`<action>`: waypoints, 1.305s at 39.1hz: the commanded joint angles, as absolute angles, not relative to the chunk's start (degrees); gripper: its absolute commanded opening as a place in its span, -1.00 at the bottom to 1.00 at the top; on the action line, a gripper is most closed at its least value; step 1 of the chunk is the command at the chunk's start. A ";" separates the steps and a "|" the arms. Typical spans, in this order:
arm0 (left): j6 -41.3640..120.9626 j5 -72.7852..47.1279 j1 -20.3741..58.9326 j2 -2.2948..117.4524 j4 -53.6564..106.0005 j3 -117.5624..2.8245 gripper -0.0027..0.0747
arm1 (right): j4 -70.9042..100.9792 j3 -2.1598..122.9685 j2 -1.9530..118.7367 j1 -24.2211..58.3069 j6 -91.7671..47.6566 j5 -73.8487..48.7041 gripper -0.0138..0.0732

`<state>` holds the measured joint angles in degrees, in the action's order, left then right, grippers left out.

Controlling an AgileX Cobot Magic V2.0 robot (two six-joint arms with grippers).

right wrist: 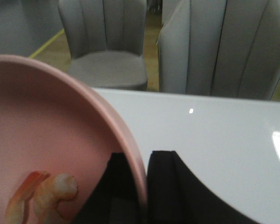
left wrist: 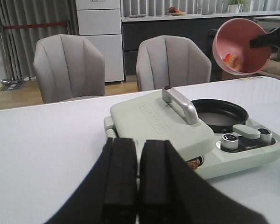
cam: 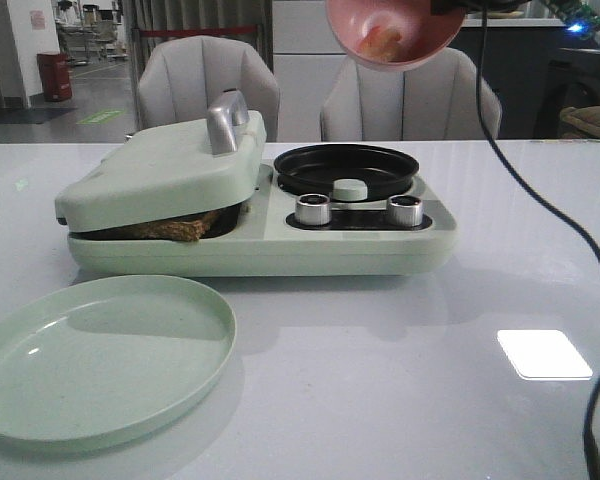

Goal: Make breakfast with bread and shrimp
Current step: 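Grasp the pink bowl rim with the right gripper and lift it, then tilt the pink bowl over the black pan to pour the shrimp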

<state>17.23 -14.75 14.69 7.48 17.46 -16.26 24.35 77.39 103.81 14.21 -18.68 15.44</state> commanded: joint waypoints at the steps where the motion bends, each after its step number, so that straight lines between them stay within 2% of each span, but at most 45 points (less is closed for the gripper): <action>1: 16.52 -10.06 15.14 7.88 18.31 -17.84 -0.64 | 20.67 75.72 102.34 15.90 -19.37 34.85 -0.36; 13: 16.52 -10.06 15.14 7.88 18.31 -17.84 -0.64 | -0.32 74.64 111.97 16.35 -19.69 49.08 -0.36; 22: 16.52 -10.06 15.14 7.88 18.31 -17.84 -0.64 | -8.41 74.64 117.91 16.35 -33.41 59.73 -0.36; 29: 16.52 -10.06 15.14 7.88 18.31 -17.84 -0.64 | -8.47 74.64 121.02 16.35 -44.15 65.51 -0.36; 39: 16.52 -10.06 15.14 7.88 18.31 -17.84 -0.64 | -3.96 74.64 121.28 16.35 -44.26 74.08 -0.36; 51: 16.52 -10.06 15.14 7.88 18.31 -17.84 -0.64 | 6.52 78.45 121.28 16.29 -40.22 72.90 -0.36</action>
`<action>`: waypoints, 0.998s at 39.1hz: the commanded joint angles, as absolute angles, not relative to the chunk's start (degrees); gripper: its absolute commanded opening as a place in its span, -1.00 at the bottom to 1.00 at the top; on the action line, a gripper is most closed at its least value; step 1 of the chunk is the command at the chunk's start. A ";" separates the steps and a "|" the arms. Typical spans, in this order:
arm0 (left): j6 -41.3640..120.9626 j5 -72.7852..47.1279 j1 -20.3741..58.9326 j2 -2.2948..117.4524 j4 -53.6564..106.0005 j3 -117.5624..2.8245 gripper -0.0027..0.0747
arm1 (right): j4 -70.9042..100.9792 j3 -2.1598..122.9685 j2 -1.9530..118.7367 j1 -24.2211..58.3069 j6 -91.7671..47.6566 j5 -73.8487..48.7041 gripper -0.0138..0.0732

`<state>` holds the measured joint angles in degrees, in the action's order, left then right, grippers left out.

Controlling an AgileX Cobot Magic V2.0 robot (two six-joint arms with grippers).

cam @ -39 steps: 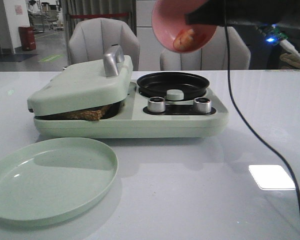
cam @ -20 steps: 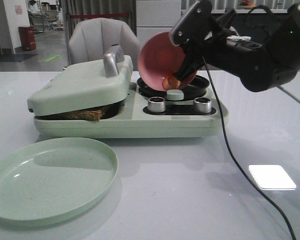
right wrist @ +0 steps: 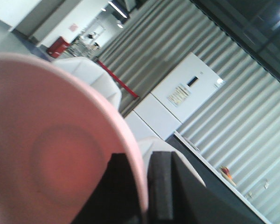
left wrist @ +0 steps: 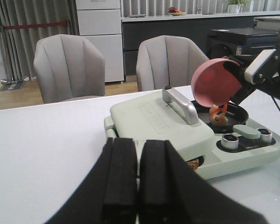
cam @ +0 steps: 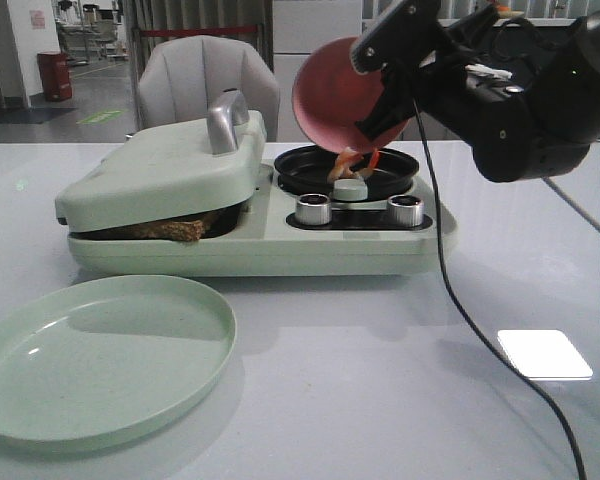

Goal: Make breakfast with bread and shrimp
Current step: 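Tilt the pink bowl over the black pan to pour the shrimp, then carry the empty pink bowl back and set it on the table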

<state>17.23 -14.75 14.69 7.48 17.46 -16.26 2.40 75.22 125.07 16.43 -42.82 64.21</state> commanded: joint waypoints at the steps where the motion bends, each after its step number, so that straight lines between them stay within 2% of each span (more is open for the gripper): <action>1: 16.52 -10.06 15.14 7.88 18.31 -17.84 -0.64 | 7.84 78.91 121.28 16.29 -38.27 72.54 -0.36; 5: 16.52 -10.06 15.14 7.88 18.31 -17.84 -0.64 | 12.13 81.50 121.08 16.26 -30.29 69.08 -0.36; 12: 16.52 -10.06 15.14 7.88 18.31 -17.84 -0.64 | 16.58 82.81 117.21 16.22 -17.45 55.56 -0.36; 21: 16.52 -10.06 15.14 7.88 18.31 -17.84 -0.64 | 21.89 82.81 104.88 16.01 -17.30 25.89 -0.36; 30: 16.52 -10.06 15.14 7.88 18.31 -17.84 -0.64 | 22.21 82.81 93.42 15.96 -19.09 1.88 -0.36; 39: 16.52 -10.06 15.14 7.88 18.31 -17.84 -0.64 | 22.21 82.75 87.74 14.75 -19.09 -17.85 -0.36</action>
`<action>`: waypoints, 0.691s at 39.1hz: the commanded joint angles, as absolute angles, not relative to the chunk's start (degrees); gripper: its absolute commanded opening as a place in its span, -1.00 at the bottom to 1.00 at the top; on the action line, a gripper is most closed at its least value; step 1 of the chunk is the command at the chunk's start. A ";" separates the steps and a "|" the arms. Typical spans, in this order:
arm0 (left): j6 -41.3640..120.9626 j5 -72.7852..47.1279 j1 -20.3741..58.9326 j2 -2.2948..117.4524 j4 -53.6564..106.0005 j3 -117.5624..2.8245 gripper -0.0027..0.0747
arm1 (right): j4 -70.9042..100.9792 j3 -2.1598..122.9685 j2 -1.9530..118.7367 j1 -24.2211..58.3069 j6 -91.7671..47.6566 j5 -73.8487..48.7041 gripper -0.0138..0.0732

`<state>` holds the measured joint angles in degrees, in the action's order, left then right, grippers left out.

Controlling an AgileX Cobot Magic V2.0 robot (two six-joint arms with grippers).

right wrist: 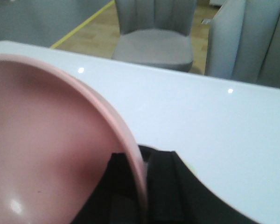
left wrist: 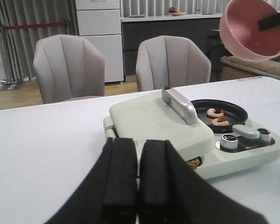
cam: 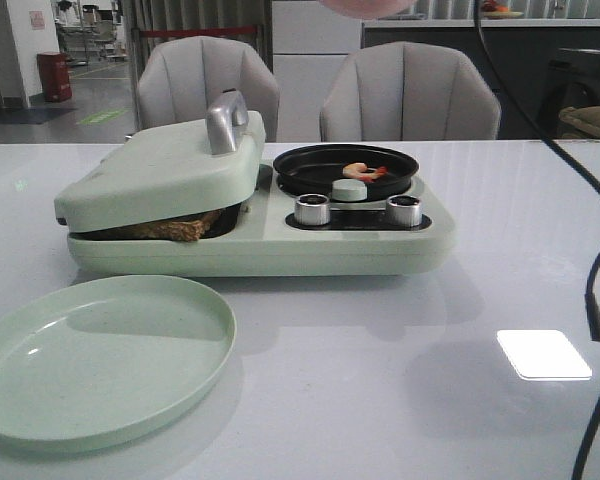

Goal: Make breakfast with bread and shrimp
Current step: 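Carry the empty pink bowl back and set it on the table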

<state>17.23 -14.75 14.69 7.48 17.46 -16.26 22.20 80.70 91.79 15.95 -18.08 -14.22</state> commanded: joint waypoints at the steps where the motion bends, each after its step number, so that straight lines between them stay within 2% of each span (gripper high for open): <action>1: 16.52 -10.06 15.14 7.88 18.31 -17.84 -0.64 | 22.21 82.76 87.59 14.48 -19.09 -19.43 -0.36; 9: 16.52 -10.06 15.14 7.88 18.31 -17.84 -0.64 | 22.16 79.16 87.14 6.91 -15.97 -29.18 -0.36; 18: 16.52 -10.06 15.14 7.88 18.31 -17.84 -0.64 | 22.28 70.14 87.30 -2.32 -12.70 -29.67 -0.36; 27: 16.52 -10.06 15.14 7.88 18.31 -17.84 -0.64 | 22.28 62.40 90.09 -6.97 -12.70 -29.79 -0.36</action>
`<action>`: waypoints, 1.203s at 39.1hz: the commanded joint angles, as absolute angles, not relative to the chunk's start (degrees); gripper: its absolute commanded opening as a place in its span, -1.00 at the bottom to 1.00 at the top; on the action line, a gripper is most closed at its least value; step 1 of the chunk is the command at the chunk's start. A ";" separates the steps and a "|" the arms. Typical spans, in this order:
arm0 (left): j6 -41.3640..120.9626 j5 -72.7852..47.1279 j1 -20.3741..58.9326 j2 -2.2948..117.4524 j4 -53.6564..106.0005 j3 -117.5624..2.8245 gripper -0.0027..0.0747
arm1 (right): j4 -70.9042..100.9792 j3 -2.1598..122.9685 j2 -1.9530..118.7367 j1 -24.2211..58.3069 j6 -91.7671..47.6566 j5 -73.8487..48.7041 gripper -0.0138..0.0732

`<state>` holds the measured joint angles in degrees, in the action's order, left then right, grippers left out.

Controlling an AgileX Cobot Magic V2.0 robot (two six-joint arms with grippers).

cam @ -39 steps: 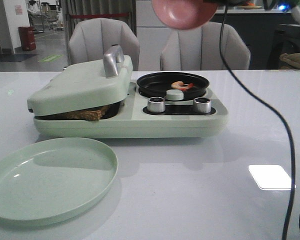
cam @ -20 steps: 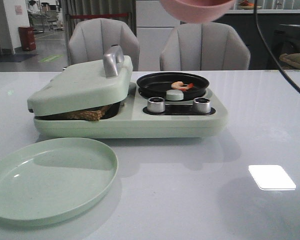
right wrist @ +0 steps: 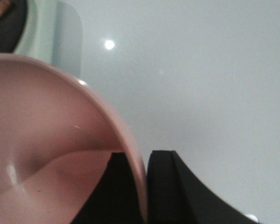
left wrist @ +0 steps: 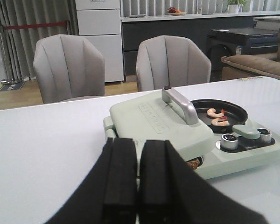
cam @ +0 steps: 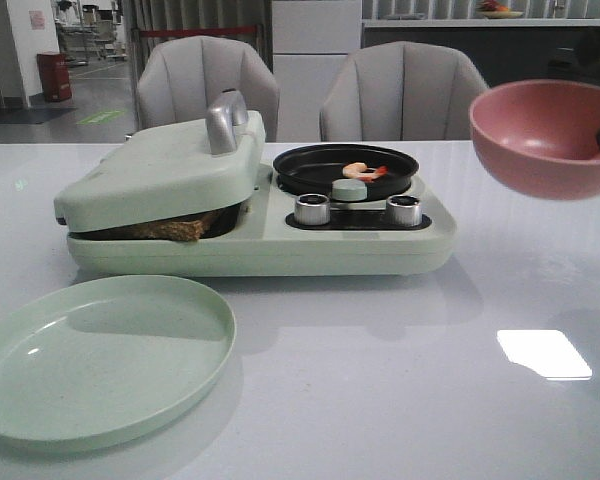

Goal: Make breakfast with bread and shrimp
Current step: 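Carry the empty pink bowl back and set it on the table, then open the right gripper and withdraw it from the bowl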

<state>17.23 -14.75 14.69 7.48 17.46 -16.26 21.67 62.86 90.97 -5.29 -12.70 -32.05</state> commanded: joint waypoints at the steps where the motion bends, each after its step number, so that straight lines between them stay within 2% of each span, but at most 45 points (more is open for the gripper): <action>1: 16.52 -10.06 15.14 7.88 18.31 -17.84 -0.64 | 22.28 61.75 90.63 -7.45 -12.70 -29.80 -0.36; 16: 16.52 -10.06 15.14 7.88 18.31 -17.84 -0.64 | 22.19 60.43 96.87 -7.05 -15.36 -31.30 -0.32; 20: 16.52 -10.06 15.14 7.88 18.31 -17.84 -0.64 | 22.25 60.43 97.69 -7.05 -15.36 -30.65 -0.16; 27: 16.52 -10.06 15.14 7.88 18.31 -17.84 -0.64 | 21.28 60.43 98.75 -7.05 -15.54 -30.48 0.28; 29: 16.52 -10.06 15.14 7.88 18.31 -17.84 -0.64 | 19.84 60.70 98.53 -7.05 -15.56 -30.48 0.34; 37: 16.52 -10.06 15.14 7.88 18.31 -17.84 -0.64 | 14.40 62.54 93.02 -7.05 -15.70 -30.58 0.35; 47: 16.52 -10.06 15.14 7.88 18.31 -17.84 -0.64 | 14.50 62.46 78.09 -2.68 -19.38 -25.06 0.35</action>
